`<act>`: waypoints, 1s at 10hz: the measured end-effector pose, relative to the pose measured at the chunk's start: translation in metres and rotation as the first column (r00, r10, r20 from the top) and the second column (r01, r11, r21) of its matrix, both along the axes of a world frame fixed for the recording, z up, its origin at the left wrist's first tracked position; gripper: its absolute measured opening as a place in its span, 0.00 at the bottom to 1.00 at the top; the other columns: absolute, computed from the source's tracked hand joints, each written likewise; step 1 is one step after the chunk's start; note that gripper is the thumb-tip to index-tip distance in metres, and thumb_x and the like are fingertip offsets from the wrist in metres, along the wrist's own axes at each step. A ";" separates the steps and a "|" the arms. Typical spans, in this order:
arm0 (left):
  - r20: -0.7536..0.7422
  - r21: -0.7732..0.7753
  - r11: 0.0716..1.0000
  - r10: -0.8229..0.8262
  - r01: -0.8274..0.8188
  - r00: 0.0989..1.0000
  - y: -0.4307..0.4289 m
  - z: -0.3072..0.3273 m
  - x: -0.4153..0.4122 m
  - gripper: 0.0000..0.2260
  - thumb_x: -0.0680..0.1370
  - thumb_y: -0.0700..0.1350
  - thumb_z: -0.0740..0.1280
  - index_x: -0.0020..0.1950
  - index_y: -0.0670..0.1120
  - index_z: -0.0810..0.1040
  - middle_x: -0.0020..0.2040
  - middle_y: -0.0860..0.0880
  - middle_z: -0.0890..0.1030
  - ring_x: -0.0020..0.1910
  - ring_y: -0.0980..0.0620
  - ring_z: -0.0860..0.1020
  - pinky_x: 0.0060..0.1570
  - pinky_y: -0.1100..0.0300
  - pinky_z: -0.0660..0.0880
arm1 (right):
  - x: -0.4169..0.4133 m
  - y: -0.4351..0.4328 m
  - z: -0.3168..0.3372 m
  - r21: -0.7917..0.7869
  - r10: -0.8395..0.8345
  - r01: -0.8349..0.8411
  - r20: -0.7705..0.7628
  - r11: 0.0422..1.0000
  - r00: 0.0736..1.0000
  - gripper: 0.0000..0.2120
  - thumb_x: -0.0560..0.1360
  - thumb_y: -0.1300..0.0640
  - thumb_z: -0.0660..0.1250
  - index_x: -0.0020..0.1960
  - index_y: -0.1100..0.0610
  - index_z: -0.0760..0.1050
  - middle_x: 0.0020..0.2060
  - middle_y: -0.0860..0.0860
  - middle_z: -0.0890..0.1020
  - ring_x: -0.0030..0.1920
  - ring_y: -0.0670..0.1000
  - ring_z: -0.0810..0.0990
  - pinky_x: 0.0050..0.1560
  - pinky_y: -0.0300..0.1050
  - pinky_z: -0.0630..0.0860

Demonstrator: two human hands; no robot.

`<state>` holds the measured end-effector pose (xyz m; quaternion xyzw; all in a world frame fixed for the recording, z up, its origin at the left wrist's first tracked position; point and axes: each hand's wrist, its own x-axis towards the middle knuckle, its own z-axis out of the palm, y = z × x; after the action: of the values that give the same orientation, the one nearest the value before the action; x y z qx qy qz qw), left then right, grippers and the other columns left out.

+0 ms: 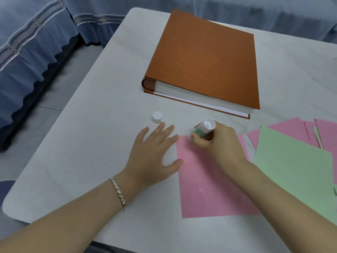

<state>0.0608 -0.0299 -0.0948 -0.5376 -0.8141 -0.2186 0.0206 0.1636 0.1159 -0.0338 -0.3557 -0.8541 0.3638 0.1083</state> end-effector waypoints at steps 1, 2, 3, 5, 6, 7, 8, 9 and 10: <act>0.004 -0.012 1.000 0.001 -0.001 1.000 0.000 0.001 0.000 0.25 0.70 0.61 0.60 0.59 0.47 0.79 0.66 0.49 0.75 0.68 0.49 0.71 0.66 0.48 0.58 | 0.009 0.010 0.000 0.013 -0.026 0.025 0.018 1.000 1.000 0.07 0.70 0.55 0.71 0.44 0.58 0.78 0.32 0.48 0.79 0.37 0.51 0.77 0.39 0.47 0.72; 0.007 -0.023 1.000 -0.002 0.002 1.000 0.000 0.002 0.000 0.25 0.70 0.61 0.60 0.59 0.47 0.79 0.66 0.49 0.75 0.67 0.49 0.71 0.66 0.47 0.59 | 0.022 0.024 0.000 0.031 -0.056 0.055 0.018 0.998 0.998 0.06 0.70 0.55 0.70 0.44 0.57 0.79 0.36 0.51 0.81 0.38 0.52 0.77 0.38 0.45 0.70; 0.010 -0.042 0.999 0.002 -0.002 1.000 0.000 0.003 0.001 0.25 0.71 0.62 0.60 0.60 0.47 0.79 0.66 0.49 0.75 0.68 0.49 0.70 0.66 0.47 0.58 | 0.033 0.037 0.000 0.055 -0.092 0.090 0.053 0.994 0.994 0.05 0.70 0.54 0.70 0.45 0.54 0.79 0.35 0.49 0.80 0.39 0.52 0.77 0.38 0.45 0.69; 0.017 -0.062 0.998 0.001 0.000 1.000 -0.001 0.004 0.001 0.26 0.71 0.62 0.59 0.60 0.47 0.79 0.67 0.49 0.74 0.68 0.50 0.69 0.67 0.48 0.58 | 0.049 0.053 0.001 0.079 -0.151 0.146 0.059 0.986 0.987 0.06 0.69 0.53 0.69 0.44 0.54 0.80 0.39 0.53 0.83 0.40 0.53 0.77 0.37 0.44 0.67; 0.022 -0.066 0.998 0.001 0.000 1.000 0.000 0.004 0.001 0.26 0.71 0.62 0.59 0.60 0.48 0.79 0.67 0.49 0.74 0.69 0.50 0.69 0.67 0.48 0.57 | 0.056 0.058 0.002 0.074 -0.185 0.181 0.054 0.981 0.981 0.05 0.69 0.53 0.70 0.43 0.54 0.79 0.39 0.52 0.82 0.41 0.52 0.78 0.39 0.44 0.67; 0.032 -0.065 0.998 -0.001 0.003 0.999 0.000 0.005 0.001 0.26 0.71 0.62 0.59 0.60 0.48 0.78 0.67 0.50 0.74 0.69 0.50 0.69 0.67 0.49 0.56 | 0.065 0.068 0.007 0.085 -0.205 0.197 0.101 0.977 0.973 0.05 0.69 0.53 0.70 0.42 0.54 0.80 0.37 0.50 0.81 0.36 0.47 0.76 0.33 0.39 0.67; 0.043 -0.062 0.998 0.001 0.001 0.999 -0.001 0.004 0.001 0.26 0.71 0.62 0.59 0.61 0.48 0.78 0.68 0.50 0.73 0.69 0.51 0.68 0.68 0.50 0.56 | 0.075 0.070 0.017 0.062 -0.244 0.242 0.034 0.968 0.969 0.08 0.69 0.57 0.70 0.33 0.48 0.77 0.29 0.49 0.78 0.32 0.47 0.74 0.30 0.34 0.66; 0.049 -0.065 0.998 0.004 -0.001 0.999 -0.001 0.004 0.001 0.25 0.71 0.62 0.59 0.61 0.48 0.78 0.67 0.50 0.74 0.69 0.52 0.67 0.68 0.50 0.56 | 0.075 0.056 0.017 0.003 -0.177 0.177 0.035 0.984 0.984 0.08 0.69 0.57 0.70 0.33 0.47 0.77 0.28 0.47 0.77 0.30 0.44 0.74 0.30 0.33 0.66; 0.060 -0.076 0.997 0.003 0.002 0.998 -0.001 0.006 0.002 0.26 0.71 0.62 0.59 0.61 0.49 0.78 0.68 0.50 0.73 0.69 0.52 0.67 0.68 0.50 0.55 | 0.073 0.044 0.010 -0.001 -0.104 0.104 0.037 0.995 0.994 0.11 0.69 0.59 0.71 0.32 0.44 0.76 0.30 0.46 0.79 0.31 0.40 0.75 0.33 0.27 0.67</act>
<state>0.0629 -0.0306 -0.0888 -0.5310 -0.8222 -0.2036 -0.0241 0.2365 0.1602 -0.0243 -0.4066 -0.8356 0.3524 0.1109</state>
